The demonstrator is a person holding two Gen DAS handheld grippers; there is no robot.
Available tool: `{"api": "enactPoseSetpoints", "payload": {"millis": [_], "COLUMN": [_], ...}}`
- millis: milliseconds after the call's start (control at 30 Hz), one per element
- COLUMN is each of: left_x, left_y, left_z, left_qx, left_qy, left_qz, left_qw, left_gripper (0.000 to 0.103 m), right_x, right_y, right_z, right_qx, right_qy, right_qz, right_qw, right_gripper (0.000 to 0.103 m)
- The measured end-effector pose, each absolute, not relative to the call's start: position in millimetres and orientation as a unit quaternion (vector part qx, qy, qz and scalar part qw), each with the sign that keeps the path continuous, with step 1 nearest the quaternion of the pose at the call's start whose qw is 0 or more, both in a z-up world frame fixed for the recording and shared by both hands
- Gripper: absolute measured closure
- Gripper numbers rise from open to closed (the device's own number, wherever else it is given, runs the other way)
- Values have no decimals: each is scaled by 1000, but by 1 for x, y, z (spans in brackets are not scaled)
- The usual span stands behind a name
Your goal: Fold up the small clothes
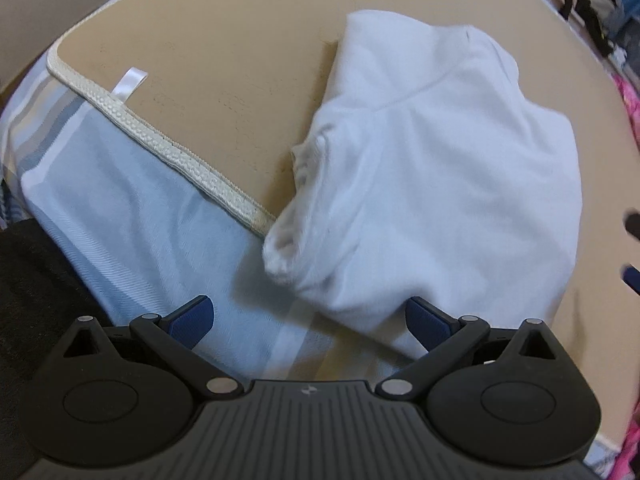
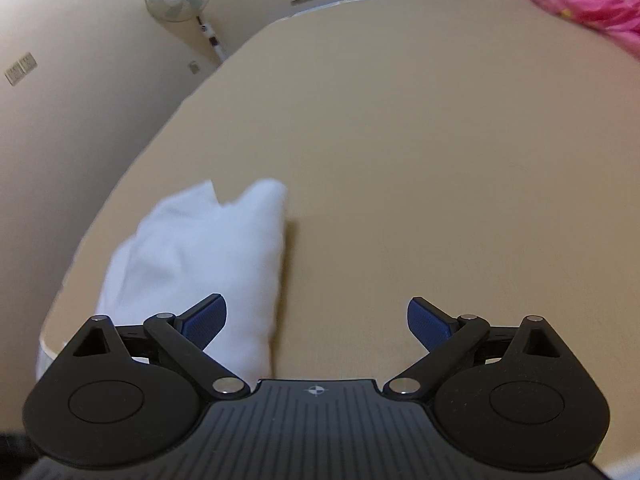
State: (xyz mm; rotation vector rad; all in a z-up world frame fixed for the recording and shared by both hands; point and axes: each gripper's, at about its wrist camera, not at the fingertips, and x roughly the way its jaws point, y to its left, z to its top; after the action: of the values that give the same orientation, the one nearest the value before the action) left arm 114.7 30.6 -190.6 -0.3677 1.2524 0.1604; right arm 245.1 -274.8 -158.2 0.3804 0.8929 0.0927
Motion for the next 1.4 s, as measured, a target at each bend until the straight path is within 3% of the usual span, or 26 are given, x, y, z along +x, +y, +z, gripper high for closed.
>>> {"api": "enactPoseSetpoints", "payload": {"millis": [367,433,500,533,600,633,767,800,1000,1133,1400], "left_x": [132,135,138,139,142,144,160,165,224,310,428], "left_y": [73,81,88,90,86,84,75,74,38,-39,-245], "left_z": [-201,-200,-204,-206,-204,-202,-188,-184,-157,-148,-165], "left_qx": [-259,-281,-315,-330,-328,-319,-284,-279,-195,-81,133], "left_qy": [561,553,552,552,555,557,570,573,578,585,583], "left_qz": [101,99,82,74,78,77,60,52,9,-63,-132], "left_qw": [780,778,767,762,761,763,769,769,792,805,791], "left_gripper": [2,14,40,44,51,53,76,91,91,91,91], "right_x": [413,425,434,436,438,439,431,428,414,408,296], "right_y": [-240,-231,-218,-211,-198,-197,-210,-213,-256,-325,-469], "right_z": [-225,-229,-230,-228,-224,-223,-214,-209,-175,-167,-234], "right_qx": [306,311,302,281,217,204,233,236,293,356,568], "right_qy": [533,532,544,548,557,560,557,552,495,432,316], "right_qz": [120,149,197,201,212,219,218,219,205,126,-104], "right_qw": [779,773,758,762,774,773,767,770,792,819,753], "right_gripper": [3,2,6,12,42,74,81,81,82,82,84]}}
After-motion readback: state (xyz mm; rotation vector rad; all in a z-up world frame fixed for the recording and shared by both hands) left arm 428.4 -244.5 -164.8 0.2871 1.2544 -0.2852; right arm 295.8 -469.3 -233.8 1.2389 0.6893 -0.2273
